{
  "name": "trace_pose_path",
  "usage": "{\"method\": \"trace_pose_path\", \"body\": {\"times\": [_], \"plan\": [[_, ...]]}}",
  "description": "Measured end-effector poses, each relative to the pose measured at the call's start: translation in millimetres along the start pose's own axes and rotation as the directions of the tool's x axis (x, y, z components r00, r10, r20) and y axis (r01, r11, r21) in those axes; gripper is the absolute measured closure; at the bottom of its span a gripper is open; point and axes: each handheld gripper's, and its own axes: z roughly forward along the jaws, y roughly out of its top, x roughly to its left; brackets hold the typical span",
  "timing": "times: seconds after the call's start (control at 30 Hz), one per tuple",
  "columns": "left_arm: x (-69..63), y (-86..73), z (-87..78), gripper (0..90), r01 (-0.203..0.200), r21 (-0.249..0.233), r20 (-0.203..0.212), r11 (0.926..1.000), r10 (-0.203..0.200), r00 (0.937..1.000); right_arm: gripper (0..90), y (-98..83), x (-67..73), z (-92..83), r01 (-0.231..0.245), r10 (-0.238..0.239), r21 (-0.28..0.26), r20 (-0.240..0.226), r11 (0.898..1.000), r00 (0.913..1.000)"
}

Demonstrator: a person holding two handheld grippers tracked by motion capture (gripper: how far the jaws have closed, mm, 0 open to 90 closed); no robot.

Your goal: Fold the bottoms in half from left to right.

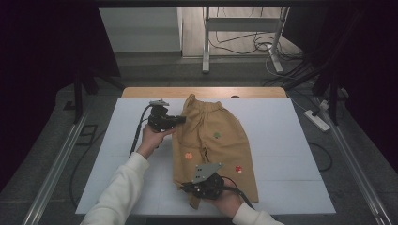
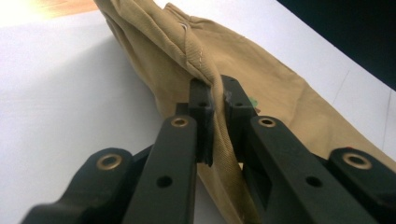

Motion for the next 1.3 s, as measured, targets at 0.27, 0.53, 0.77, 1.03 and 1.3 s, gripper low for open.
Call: {"method": "trace_pose_path", "body": {"times": [0.27, 0.53, 0.77, 1.03, 1.3], "plan": [[-4.9, 5.7, 4.2, 84.1, 0.004, -0.011, 0.039, 0.9999, -0.003, 0.9992, 86.5, -3.7, -0.6, -6.7, -0.016, 0.016, -0.008, 0.011, 1.000, 0.9998], [-6.9, 8.9, 9.0, 84.1, -0.006, -0.007, 0.046, 1.0000, 0.006, 0.9989, 86.5, -7.0, -1.3, -14.6, -0.034, 0.034, -0.014, 0.026, 0.999, 0.9991], [-11.0, 11.9, 10.3, 84.0, -0.013, -0.012, 0.057, 0.9998, 0.014, 0.9983, 86.5, -9.5, -1.4, -20.4, -0.044, 0.045, -0.023, 0.032, 0.999, 0.9985], [-15.4, 13.9, 10.1, 84.0, -0.018, -0.018, 0.066, 0.9997, 0.019, 0.9976, 86.5, -11.9, -1.4, -27.3, -0.052, 0.053, -0.030, 0.034, 0.998, 0.9980], [-16.6, 14.6, 10.9, 83.7, -0.016, -0.021, 0.073, 0.9996, 0.018, 0.9972, 86.5, -15.3, -1.7, -36.8, -0.054, 0.056, -0.039, 0.048, 0.998, 0.9973]]}}
